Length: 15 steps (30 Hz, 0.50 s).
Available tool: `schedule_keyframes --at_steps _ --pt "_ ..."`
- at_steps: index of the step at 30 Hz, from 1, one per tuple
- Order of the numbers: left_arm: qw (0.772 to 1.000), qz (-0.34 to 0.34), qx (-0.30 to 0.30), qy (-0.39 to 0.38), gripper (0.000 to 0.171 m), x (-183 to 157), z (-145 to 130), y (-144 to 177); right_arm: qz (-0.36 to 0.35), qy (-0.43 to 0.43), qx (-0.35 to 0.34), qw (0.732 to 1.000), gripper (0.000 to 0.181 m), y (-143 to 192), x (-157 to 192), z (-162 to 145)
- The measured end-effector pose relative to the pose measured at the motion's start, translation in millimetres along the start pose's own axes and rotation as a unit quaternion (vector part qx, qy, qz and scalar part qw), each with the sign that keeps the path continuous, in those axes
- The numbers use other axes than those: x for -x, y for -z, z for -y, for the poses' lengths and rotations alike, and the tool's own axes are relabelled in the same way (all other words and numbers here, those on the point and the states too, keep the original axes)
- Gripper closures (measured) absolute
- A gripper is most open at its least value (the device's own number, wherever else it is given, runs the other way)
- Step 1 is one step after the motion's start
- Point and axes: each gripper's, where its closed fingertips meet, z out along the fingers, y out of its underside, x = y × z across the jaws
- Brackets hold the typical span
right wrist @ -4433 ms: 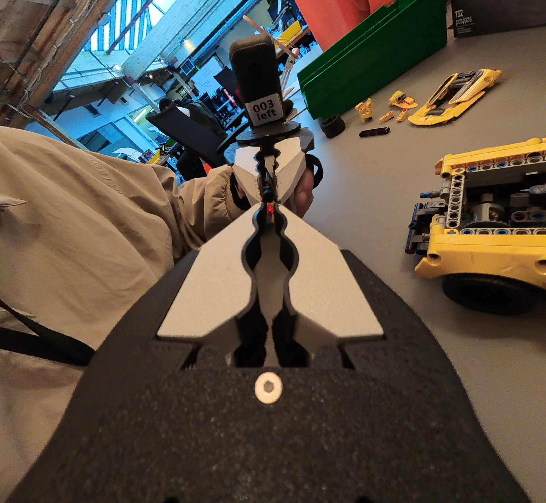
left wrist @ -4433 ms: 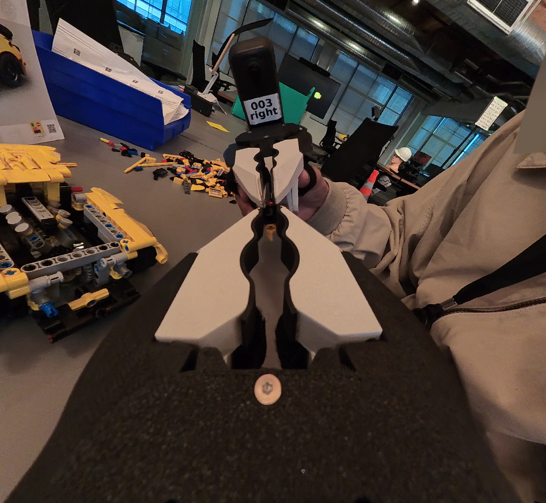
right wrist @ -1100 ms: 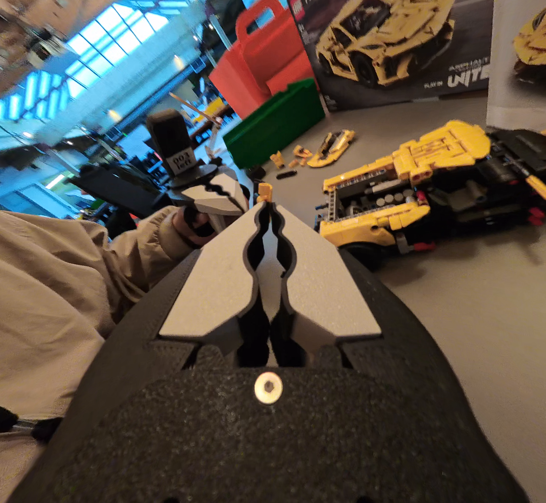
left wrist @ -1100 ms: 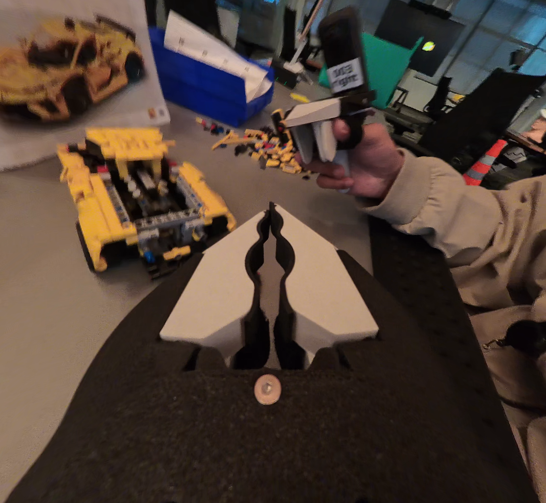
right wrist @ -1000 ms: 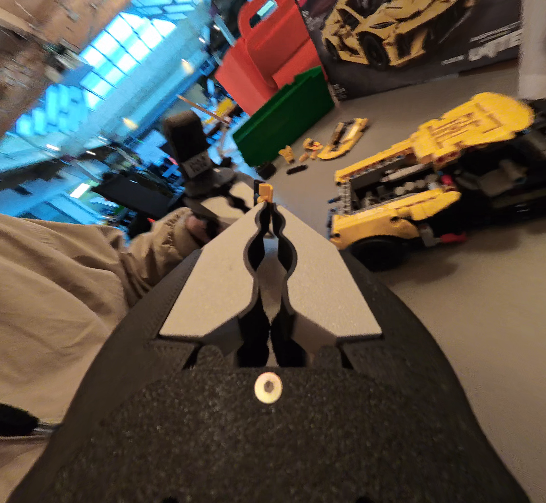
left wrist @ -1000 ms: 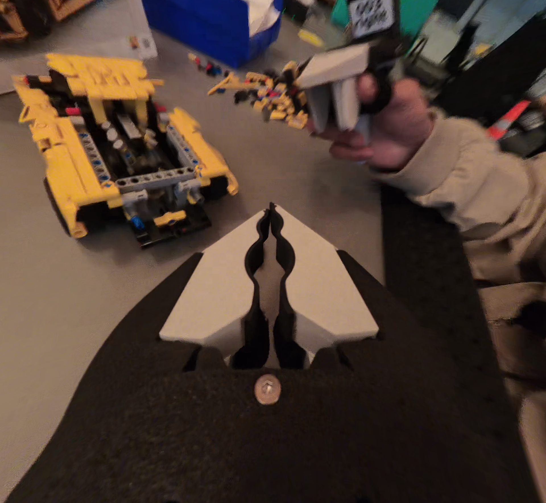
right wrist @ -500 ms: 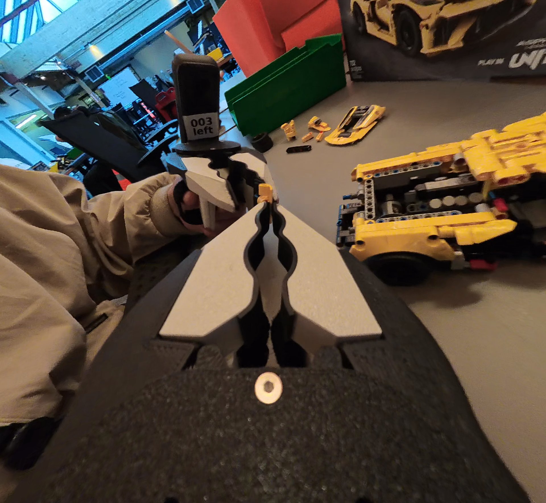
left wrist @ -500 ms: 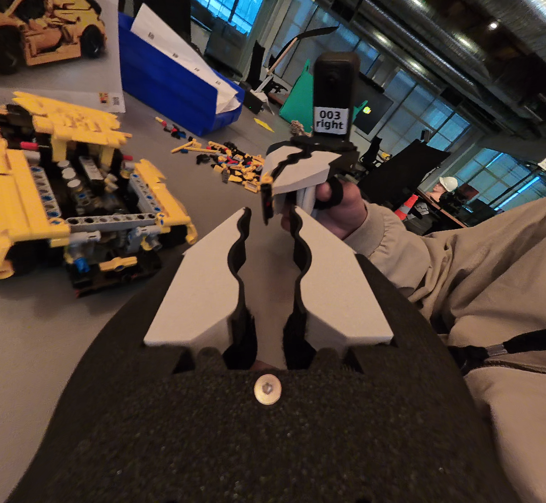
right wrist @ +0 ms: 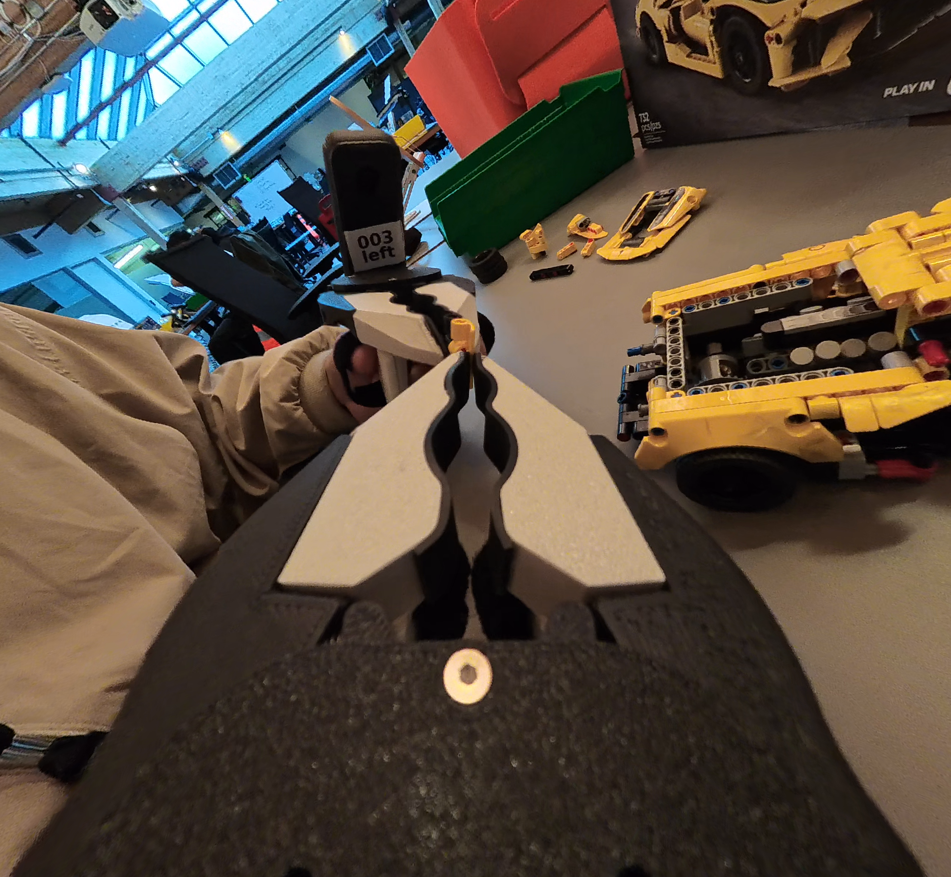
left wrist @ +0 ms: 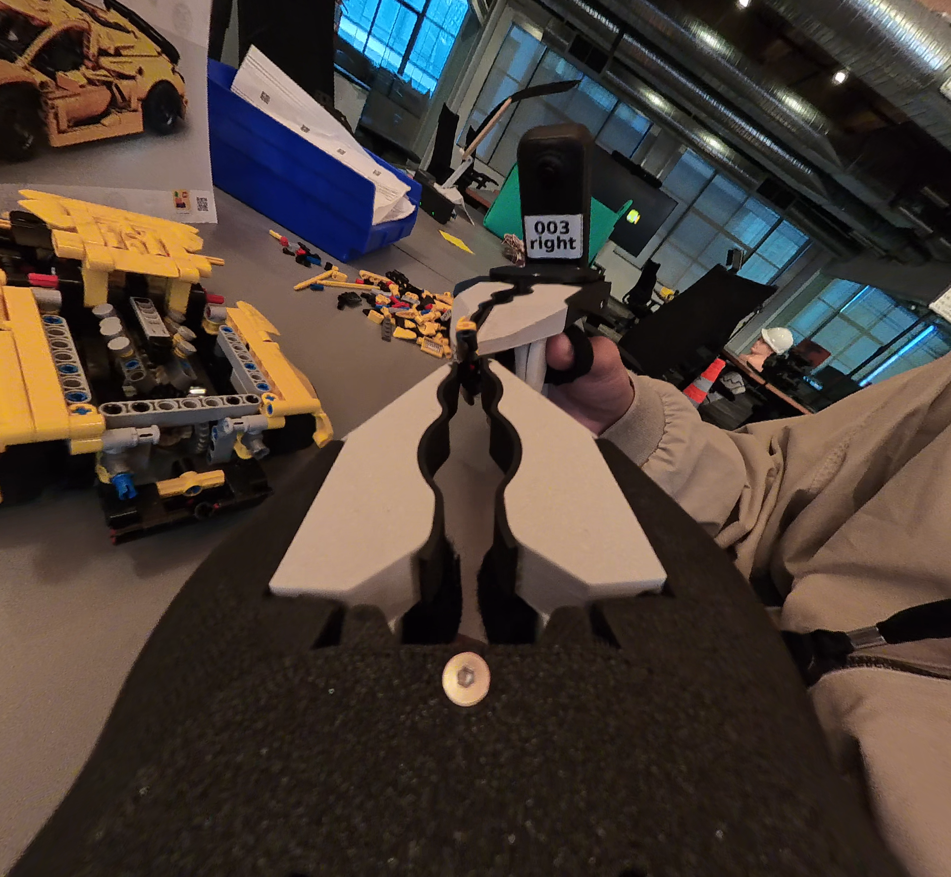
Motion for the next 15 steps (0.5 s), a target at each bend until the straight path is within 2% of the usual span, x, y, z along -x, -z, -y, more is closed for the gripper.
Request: schedule_keyframes --at_steps 8,11,15 --pt "0.999 0.005 -0.032 -0.007 0.167 -4.7 11.7 2.1 0.037 -0.043 -0.026 0.998 0.181 1.3 6.3 6.5" --pt "1.0 0.0 -0.023 -0.013 0.168 -7.9 9.6 1.3 0.066 -0.074 -0.023 0.995 0.181 4.8 8.2 4.7" --pt "1.0 -0.014 -0.017 -0.018 0.168 -12.3 9.2 2.7 0.077 -0.062 -0.014 0.995 0.181 6.2 12.9 4.1"
